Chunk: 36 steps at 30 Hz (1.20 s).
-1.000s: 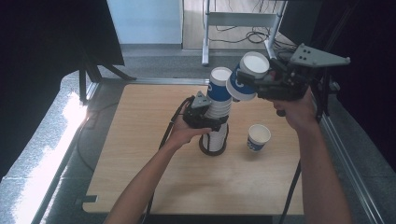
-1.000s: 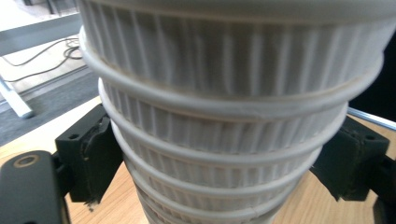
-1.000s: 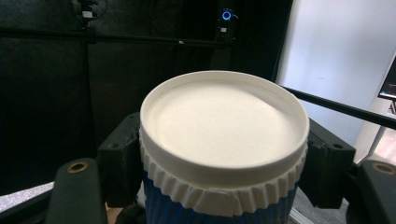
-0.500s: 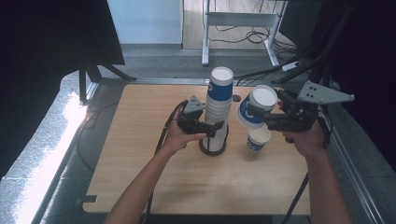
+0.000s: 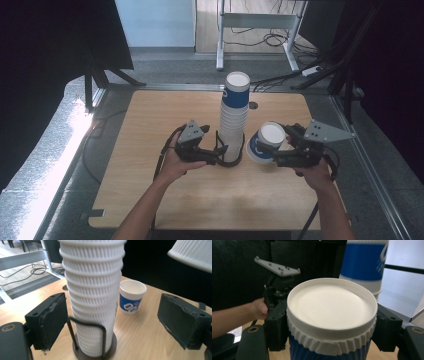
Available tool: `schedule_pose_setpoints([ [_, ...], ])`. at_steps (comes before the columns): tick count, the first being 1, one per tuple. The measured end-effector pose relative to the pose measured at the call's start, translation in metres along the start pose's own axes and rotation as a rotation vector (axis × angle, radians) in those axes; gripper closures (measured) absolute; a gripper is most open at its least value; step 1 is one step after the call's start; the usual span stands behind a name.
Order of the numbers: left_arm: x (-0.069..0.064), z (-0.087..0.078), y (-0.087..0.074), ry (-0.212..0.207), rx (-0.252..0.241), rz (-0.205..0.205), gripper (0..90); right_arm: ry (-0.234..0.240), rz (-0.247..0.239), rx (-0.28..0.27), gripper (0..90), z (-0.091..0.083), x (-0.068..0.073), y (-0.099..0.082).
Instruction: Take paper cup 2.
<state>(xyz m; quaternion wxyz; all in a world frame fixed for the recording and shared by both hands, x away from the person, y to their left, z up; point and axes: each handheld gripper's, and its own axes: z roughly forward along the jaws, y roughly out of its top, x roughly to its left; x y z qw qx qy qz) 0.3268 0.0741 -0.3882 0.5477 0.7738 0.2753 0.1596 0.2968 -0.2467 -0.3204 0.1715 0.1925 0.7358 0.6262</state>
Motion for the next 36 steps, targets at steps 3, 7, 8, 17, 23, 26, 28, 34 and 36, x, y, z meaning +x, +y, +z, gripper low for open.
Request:
schedule_pose_setpoints([
  [3, -0.003, -0.008, -0.014, -0.004, 0.008, -0.011, 10.7, -0.01, -0.003, 0.028, 27.4, 0.004, 0.003, -0.014],
  [7, -0.006, -0.015, -0.031, -0.007, 0.0, -0.025, 12.6, -0.006, 0.009, 0.049, 27.4, 0.01, 0.007, -0.031],
  [8, -0.007, -0.016, -0.036, -0.008, 0.001, -0.029, 12.9, -0.005, 0.013, 0.052, 27.4, 0.011, 0.007, -0.035],
  [17, -0.013, -0.014, -0.061, -0.002, 0.026, -0.047, 14.2, -0.019, 0.018, 0.079, 27.4, 0.025, 0.019, -0.063],
  [23, -0.017, -0.018, -0.075, -0.009, 0.02, -0.061, 14.3, -0.025, 0.022, 0.091, 27.4, 0.033, 0.028, -0.084],
  [26, -0.018, -0.018, -0.079, -0.019, 0.017, -0.067, 14.4, -0.022, 0.022, 0.112, 27.4, 0.04, 0.03, -0.091],
  [28, -0.021, -0.019, -0.08, -0.024, 0.013, -0.059, 14.4, -0.015, 0.038, 0.108, 27.4, 0.044, 0.031, -0.094],
  [34, -0.027, -0.021, -0.081, -0.031, -0.009, -0.053, 14.3, -0.003, 0.053, 0.139, 27.4, 0.064, 0.034, -0.108],
  [36, -0.028, -0.023, -0.08, -0.036, -0.019, -0.05, 14.4, -0.002, 0.057, 0.142, 27.4, 0.068, 0.035, -0.11],
])
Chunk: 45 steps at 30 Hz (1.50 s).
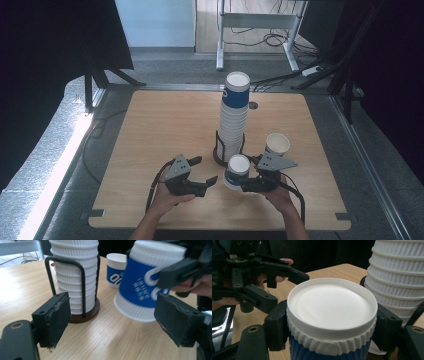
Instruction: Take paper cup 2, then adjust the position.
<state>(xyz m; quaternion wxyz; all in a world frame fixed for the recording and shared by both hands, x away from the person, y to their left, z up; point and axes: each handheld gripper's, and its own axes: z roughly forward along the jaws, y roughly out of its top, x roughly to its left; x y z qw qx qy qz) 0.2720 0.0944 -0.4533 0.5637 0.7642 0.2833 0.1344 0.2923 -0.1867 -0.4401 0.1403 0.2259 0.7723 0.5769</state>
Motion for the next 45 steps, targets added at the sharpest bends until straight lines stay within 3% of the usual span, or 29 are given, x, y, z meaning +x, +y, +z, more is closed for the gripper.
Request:
schedule_pose_setpoints([
  [4, -0.003, 0.0, 0.0, -0.021, -0.005, -0.003, 14.3, -0.02, -0.019, 0.006, 27.4, 0.003, 0.001, -0.003],
  [9, -0.01, 0.002, 0.002, -0.034, -0.007, 0.013, 13.6, -0.048, 0.009, -0.012, 27.4, 0.001, -0.003, -0.004],
  [28, -0.028, 0.015, 0.002, -0.079, 0.024, 0.051, 11.1, -0.011, 0.027, -0.054, 27.4, 0.007, 0.008, 0.001],
  [36, -0.033, 0.027, -0.003, -0.062, 0.063, 0.077, 9.0, 0.019, 0.026, -0.07, 27.4, 0.012, 0.018, 0.004],
  [45, -0.033, 0.033, -0.008, -0.028, 0.068, 0.1, 13.1, 0.064, -0.002, -0.08, 27.4, 0.018, 0.033, 0.008],
])
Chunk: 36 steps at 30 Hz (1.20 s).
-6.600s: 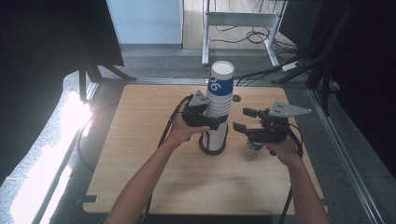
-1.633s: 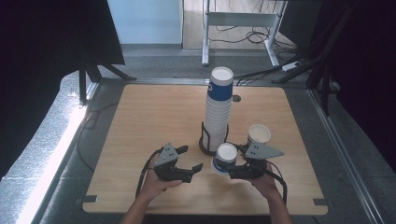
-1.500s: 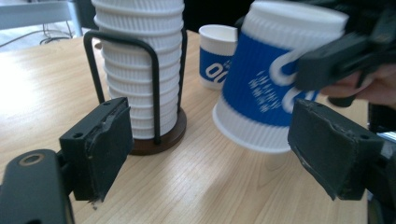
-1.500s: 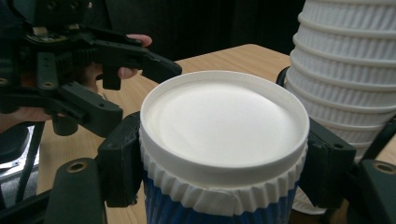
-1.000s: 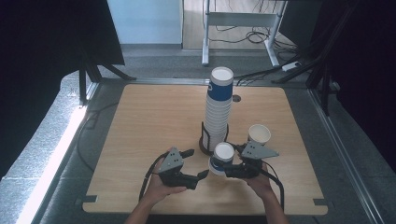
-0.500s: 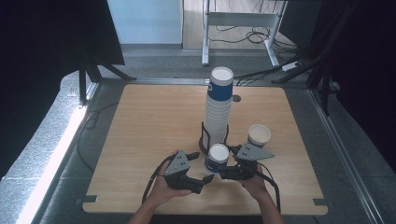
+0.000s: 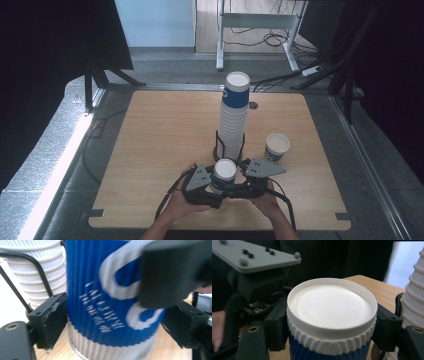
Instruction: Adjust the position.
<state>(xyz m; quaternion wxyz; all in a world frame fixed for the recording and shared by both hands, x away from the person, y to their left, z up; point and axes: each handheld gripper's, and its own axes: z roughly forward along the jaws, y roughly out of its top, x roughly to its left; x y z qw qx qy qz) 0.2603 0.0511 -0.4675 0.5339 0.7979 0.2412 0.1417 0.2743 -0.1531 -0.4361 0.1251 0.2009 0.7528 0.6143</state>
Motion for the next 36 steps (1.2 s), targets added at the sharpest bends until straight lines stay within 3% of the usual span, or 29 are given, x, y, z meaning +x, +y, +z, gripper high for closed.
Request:
schedule_pose_setpoints([
  [5, -0.001, 0.001, -0.001, 0.005, -0.005, 0.011, 14.9, 0.003, 0.013, -0.01, 27.3, -0.002, -0.002, 0.001],
  [17, -0.001, 0.003, -0.002, 0.05, 0.067, 0.089, 17.8, -0.001, 0.028, 0.041, 25.5, 0.001, -0.004, -0.003],
  [25, 0.003, 0.003, -0.004, 0.076, 0.089, 0.092, 19.8, -0.017, 0.038, 0.04, 21.8, -0.004, -0.008, -0.002],
  [36, 0.005, 0.002, -0.005, 0.116, 0.119, 0.144, 19.7, -0.017, 0.035, 0.046, 21.8, -0.009, -0.011, -0.001],
])
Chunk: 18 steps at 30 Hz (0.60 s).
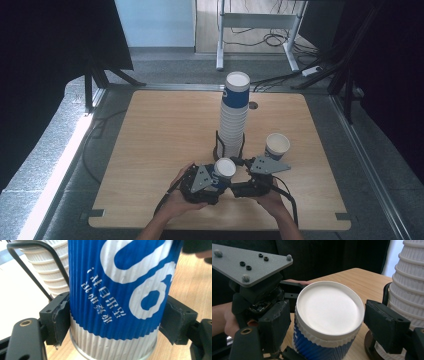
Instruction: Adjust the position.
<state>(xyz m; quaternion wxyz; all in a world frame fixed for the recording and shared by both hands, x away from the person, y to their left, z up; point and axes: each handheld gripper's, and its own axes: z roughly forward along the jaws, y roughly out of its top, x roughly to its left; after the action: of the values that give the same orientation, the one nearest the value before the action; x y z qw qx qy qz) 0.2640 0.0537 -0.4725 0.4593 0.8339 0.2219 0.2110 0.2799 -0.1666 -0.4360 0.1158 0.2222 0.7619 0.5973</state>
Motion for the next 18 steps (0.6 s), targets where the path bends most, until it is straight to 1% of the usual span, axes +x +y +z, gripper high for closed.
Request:
schedule_pose_setpoints([
  [4, 0.002, -0.001, 0.0, 0.018, 0.02, 0.026, 19.7, 0.003, -0.009, 0.017, 21.9, -0.004, -0.002, 0.001],
  [6, 0.002, 0.0, -0.001, 0.028, 0.03, 0.037, 19.7, 0.007, -0.006, 0.032, 21.4, -0.006, -0.005, 0.002],
  [9, 0.001, 0.001, -0.003, 0.052, 0.058, 0.067, 19.7, 0.016, -0.003, 0.058, 21.0, -0.011, -0.008, 0.002],
  [13, -0.001, 0.004, -0.005, 0.098, 0.099, 0.124, 19.7, 0.028, -0.003, 0.099, 20.4, -0.015, -0.012, 0.002],
  [18, -0.005, 0.008, -0.006, 0.141, 0.146, 0.195, 19.7, 0.042, -0.016, 0.187, 19.8, -0.015, -0.015, -0.003],
])
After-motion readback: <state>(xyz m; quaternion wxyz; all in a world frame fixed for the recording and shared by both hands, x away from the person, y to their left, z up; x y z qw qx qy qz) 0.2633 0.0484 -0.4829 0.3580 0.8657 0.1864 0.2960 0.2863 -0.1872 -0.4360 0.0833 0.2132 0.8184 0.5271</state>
